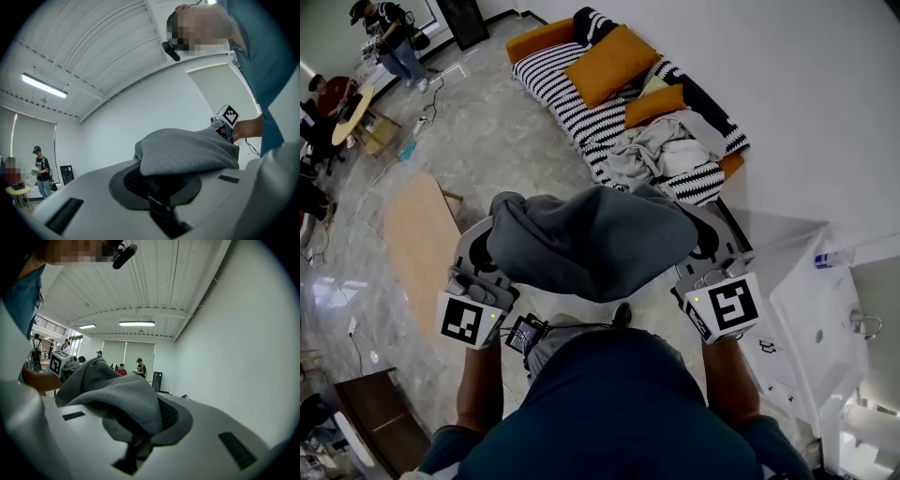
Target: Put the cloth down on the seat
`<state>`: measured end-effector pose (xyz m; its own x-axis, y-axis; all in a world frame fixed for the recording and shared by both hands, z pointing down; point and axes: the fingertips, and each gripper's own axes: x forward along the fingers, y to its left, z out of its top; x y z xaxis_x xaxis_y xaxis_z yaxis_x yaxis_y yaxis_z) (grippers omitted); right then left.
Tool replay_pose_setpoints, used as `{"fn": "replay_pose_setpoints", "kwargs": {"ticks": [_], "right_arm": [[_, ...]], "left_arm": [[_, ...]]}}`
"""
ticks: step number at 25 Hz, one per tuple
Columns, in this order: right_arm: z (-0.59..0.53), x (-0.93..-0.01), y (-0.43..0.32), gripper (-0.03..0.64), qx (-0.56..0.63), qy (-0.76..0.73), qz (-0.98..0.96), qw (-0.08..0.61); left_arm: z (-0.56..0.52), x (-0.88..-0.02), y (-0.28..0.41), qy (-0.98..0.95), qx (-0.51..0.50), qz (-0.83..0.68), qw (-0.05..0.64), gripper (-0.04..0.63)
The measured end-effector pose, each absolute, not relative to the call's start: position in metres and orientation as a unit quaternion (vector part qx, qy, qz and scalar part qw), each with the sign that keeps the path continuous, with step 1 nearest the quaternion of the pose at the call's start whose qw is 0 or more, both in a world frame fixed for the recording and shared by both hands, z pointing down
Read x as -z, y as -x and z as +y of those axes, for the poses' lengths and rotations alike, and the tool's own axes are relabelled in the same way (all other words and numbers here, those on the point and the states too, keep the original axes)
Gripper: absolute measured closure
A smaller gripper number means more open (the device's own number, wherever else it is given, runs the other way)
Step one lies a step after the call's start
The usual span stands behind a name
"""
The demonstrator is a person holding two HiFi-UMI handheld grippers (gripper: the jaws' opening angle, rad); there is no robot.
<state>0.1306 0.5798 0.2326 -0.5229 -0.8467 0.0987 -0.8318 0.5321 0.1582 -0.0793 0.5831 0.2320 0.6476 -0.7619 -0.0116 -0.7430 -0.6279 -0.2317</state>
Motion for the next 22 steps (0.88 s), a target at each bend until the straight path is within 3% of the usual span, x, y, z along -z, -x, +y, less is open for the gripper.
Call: {"fn": "replay_pose_setpoints", "kwargs": {"ticks": [10, 22], "right_arm": [[0.538, -0.235, -0.135, 0.577, 0.039, -0.48, -0.873, 0.077], [0.483, -0.226, -0.076, 0.577, 0.047, -0.518, -0.85, 0.086]], "left_arm": [[0.546, -0.233, 0.074, 0.899, 0.051, 0.421, 0.106, 0.546], [0.481, -0.228, 0.134, 0.916, 0.028, 0.385, 0.113, 0.546]]}}
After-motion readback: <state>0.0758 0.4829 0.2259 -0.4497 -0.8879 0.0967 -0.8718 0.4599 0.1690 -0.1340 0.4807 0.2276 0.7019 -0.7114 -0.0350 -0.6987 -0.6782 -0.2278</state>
